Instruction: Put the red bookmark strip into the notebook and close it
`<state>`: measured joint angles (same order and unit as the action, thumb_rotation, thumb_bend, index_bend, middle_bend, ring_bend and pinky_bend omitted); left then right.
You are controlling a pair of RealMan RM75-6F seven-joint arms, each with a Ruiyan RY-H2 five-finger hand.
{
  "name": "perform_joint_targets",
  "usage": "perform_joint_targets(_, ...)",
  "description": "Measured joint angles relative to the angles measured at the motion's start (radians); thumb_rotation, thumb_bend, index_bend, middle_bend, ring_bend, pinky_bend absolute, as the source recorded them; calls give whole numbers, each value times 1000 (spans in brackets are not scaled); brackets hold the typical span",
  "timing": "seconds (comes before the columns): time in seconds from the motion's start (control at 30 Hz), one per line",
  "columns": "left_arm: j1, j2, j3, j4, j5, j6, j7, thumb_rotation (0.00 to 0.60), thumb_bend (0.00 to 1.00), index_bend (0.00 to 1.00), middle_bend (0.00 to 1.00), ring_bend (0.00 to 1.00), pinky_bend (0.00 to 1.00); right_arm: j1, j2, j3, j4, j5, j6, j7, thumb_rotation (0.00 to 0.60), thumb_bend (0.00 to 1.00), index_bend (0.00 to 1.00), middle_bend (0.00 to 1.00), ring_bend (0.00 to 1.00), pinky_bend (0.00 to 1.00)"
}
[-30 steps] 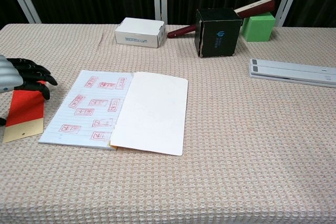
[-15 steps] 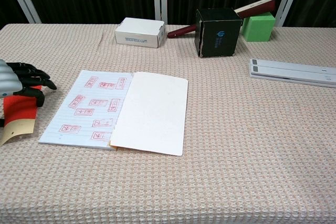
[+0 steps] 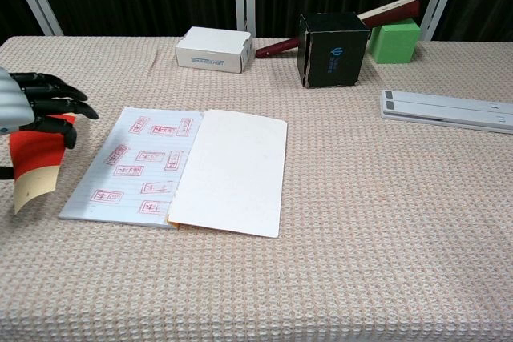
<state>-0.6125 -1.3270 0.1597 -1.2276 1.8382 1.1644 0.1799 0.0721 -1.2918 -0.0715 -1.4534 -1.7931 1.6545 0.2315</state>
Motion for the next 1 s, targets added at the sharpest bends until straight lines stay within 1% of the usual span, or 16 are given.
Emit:
perform_joint_targets(0.07,-18,-1,-10,-31,6,-11,17,600,211,403,119,77,135,-1,0,0,1,0,1,2,600,176,290,266,168,230)
perform_joint_targets(0.17,-48,-14,-26,-66,6,-55,40,600,212,398,118,77,135,-2,1,0,4,1,4,7,600,176,290,266,168,230)
perform_joint_targets(0.4,-136,-81,-81,-128,-33,-220,130,600,211,388,118,77,135,-10,6,-1,19,8,12,29,600,176,290,266,168,230)
perform_joint_targets(0.53,-175,-107,-111,-152,-67,-290,195,600,211,388,119,77,135,-15,7,-1,31,14,18,47,600,176,290,266,168,230)
perform_joint_targets(0.8,-205,-116,-142,-203,-129,-348,301,600,211,370,119,77,135,-21,3,1,58,22,24,79,600,176,290,266,168,230)
perform_joint_targets(0.9,-213,-117,-149,-215,-149,-362,323,600,211,346,119,76,135,-22,1,2,63,21,27,84,600,176,290,266,168,231)
perform_joint_targets(1.0,-216,-119,-151,-218,-161,-366,336,600,211,342,119,77,135,-24,1,3,67,24,28,89,600,176,290,266,168,230)
